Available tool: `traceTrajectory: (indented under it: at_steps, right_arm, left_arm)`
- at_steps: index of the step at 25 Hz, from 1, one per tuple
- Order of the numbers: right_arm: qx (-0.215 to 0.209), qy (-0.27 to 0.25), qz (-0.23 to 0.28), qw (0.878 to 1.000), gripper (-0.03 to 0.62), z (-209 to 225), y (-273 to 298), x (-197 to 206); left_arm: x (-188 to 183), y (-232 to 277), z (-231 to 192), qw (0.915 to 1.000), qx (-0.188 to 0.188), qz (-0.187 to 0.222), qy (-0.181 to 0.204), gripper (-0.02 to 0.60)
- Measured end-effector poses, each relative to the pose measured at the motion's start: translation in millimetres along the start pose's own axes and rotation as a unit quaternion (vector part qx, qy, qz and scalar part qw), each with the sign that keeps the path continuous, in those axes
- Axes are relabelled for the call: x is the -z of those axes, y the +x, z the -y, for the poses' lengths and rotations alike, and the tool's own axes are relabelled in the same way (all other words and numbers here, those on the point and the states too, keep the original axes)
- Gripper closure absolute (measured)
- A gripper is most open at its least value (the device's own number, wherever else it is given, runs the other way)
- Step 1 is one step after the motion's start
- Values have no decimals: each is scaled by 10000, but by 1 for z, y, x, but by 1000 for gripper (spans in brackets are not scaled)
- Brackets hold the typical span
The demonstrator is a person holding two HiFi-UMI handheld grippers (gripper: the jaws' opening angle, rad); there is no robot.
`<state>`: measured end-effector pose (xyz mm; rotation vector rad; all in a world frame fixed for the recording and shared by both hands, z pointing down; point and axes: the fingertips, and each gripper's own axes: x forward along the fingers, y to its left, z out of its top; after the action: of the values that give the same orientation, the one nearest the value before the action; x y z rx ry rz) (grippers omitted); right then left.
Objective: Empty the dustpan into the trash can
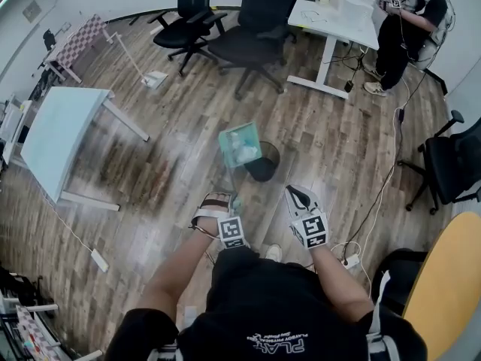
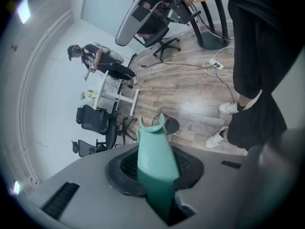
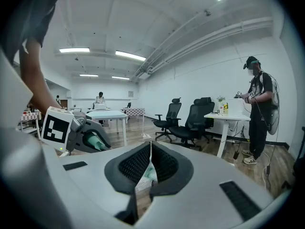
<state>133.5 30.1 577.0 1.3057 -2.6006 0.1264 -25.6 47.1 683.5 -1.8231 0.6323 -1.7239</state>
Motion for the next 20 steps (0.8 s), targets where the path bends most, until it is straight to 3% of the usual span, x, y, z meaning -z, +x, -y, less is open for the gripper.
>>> traceTrajectory:
  at_steps: [8, 20]
  right_arm:
    - [26, 19, 30, 10000, 568, -2, 0, -3]
    - [118, 9, 83, 9999, 568, 1, -12, 0]
  left_arm:
    - [-23, 4, 10, 9958, 266, 3, 881, 485]
    - [-62, 19, 38, 9759, 560, -92, 2109, 483]
